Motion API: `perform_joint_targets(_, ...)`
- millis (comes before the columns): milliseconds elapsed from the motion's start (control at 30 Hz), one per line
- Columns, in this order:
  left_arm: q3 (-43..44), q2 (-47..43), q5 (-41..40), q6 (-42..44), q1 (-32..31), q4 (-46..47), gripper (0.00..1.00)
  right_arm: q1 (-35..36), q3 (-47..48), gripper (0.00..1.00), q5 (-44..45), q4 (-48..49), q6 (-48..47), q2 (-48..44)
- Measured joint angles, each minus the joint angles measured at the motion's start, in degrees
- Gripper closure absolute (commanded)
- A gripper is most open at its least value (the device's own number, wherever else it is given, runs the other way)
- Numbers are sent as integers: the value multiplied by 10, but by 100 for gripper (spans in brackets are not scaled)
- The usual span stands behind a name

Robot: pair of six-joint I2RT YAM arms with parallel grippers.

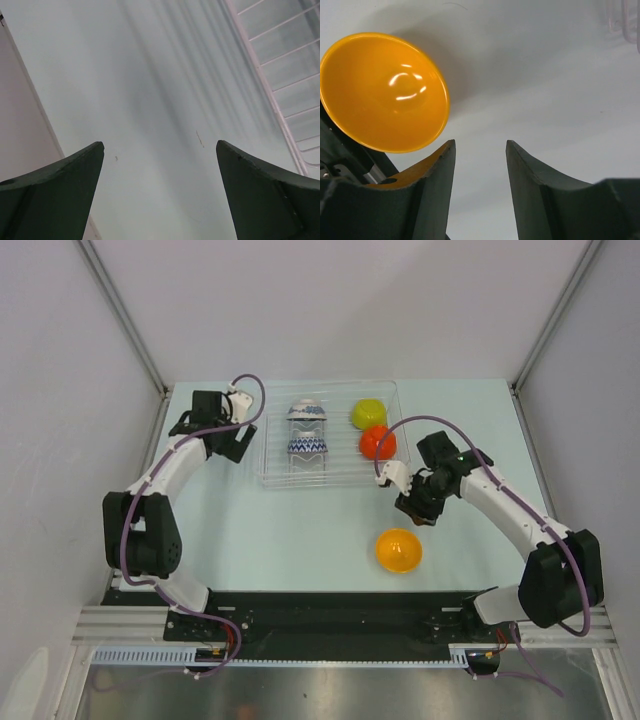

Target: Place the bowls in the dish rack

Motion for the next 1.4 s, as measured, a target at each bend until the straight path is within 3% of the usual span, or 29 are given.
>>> perform_joint_targets(300, 0, 10, -19, 8, 21, 6, 0, 0, -30, 50, -15, 38, 6, 19)
perform_joint_targets(933, 7, 8, 37, -7, 22, 5, 0, 37, -84, 53, -29, 60, 17, 43)
perform_joint_targets(1033, 7, 5, 42, -7, 22, 5, 0, 42, -94, 62, -22, 69, 19, 53)
perform_joint_targets(1067, 7, 4, 43, -7, 22, 5, 0, 43, -95, 74, -19, 72, 21, 56)
perform_joint_targets(1133, 7, 1, 43, -7, 22, 5, 0, 45, -96, 87, -16, 80, 24, 58)
perform_joint_targets(1167, 7, -1, 43, -7, 22, 5, 0, 46, -95, 99, -13, 84, 28, 58)
perform_joint_targets(1400, 3, -9, 44, -7, 22, 5, 0, 58, -92, 100, 2, 86, 41, 48)
